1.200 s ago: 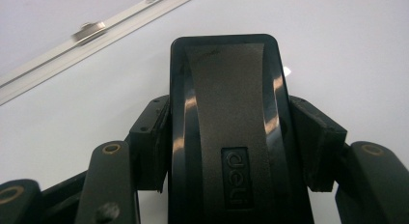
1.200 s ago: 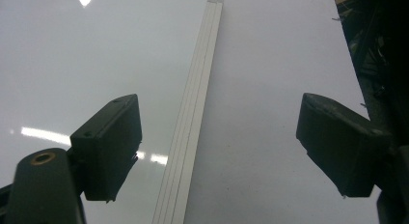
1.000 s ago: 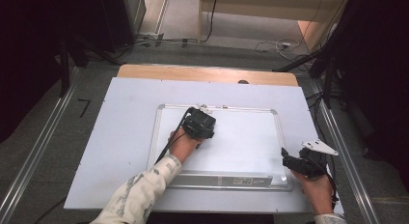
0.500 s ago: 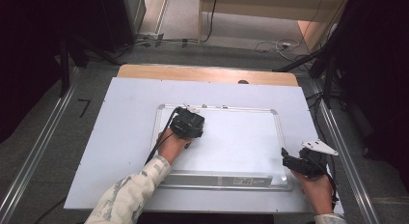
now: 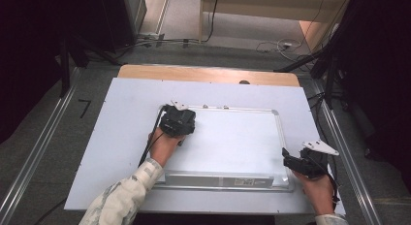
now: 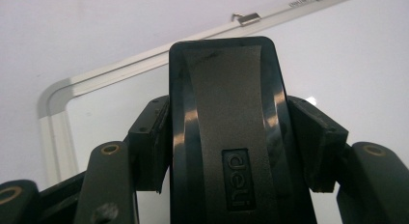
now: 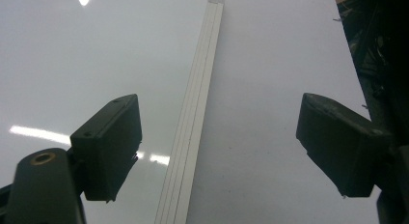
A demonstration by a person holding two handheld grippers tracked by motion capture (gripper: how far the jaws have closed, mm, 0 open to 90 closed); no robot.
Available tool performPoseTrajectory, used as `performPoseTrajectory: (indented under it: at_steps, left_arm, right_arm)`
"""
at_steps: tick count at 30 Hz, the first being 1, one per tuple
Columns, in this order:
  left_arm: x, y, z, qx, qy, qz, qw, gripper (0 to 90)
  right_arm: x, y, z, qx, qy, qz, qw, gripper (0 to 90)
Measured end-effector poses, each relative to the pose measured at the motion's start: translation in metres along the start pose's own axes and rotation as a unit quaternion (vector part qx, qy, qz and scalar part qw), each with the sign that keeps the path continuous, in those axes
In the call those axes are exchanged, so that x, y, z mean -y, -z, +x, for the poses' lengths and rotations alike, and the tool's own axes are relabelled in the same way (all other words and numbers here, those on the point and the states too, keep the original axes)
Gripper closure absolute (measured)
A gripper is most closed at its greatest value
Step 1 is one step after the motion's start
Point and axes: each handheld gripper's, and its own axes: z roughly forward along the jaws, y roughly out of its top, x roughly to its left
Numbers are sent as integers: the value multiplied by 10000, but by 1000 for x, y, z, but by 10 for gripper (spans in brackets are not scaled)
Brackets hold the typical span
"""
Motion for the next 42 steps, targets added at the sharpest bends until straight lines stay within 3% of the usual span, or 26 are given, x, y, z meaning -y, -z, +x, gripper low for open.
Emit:
performPoseTrajectory:
  at_steps: [10, 17, 42]
  left_arm:
    - [-2, 3, 31, -377, 594, -89, 9975, 396]
    - [-2, 4, 42, -489, 802, -149, 9955, 396]
    - [-3, 3, 45, -560, 913, -176, 9941, 395]
  right_arm:
    - [0, 0, 0, -12, -28, 5, 10000, 148]
    - [0, 0, 0, -10, -23, 7, 10000, 149]
    - [-2, -3, 2, -53, 21, 7, 10000, 148]
